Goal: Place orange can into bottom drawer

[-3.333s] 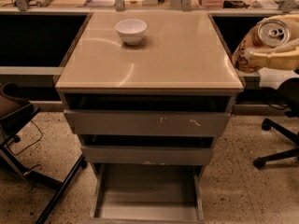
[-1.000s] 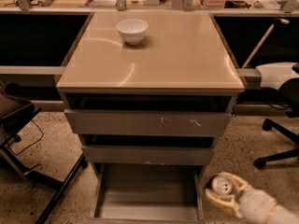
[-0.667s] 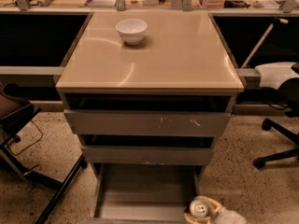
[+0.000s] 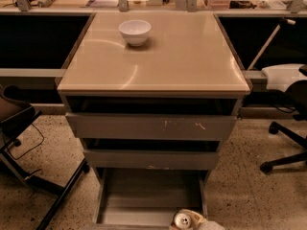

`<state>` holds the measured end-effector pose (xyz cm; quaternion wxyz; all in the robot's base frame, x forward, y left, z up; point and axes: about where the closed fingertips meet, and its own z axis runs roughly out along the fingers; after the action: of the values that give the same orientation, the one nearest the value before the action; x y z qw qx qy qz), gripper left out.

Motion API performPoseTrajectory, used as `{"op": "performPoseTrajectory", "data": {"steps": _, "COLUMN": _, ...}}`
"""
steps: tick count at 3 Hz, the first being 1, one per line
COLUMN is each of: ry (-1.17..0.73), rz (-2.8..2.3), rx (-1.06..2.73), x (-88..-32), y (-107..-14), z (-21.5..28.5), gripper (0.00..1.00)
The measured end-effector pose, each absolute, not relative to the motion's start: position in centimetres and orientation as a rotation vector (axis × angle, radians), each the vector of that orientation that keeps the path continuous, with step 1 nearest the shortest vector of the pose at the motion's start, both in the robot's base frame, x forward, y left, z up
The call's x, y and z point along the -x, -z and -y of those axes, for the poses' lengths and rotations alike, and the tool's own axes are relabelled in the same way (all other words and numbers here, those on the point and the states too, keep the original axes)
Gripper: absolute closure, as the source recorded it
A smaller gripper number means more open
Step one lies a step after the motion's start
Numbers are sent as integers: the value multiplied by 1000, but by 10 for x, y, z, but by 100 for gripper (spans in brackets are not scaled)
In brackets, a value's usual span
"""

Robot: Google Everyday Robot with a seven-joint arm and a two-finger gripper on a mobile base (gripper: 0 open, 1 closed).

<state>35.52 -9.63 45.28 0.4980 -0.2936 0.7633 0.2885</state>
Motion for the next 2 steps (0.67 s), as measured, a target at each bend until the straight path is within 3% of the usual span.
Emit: {"op": "performPoseTrajectory", "data": {"steps": 2, "ry": -569, "rz": -1813, "rx": 662, "x": -433, "y": -425, "z": 92, "gripper": 100}}
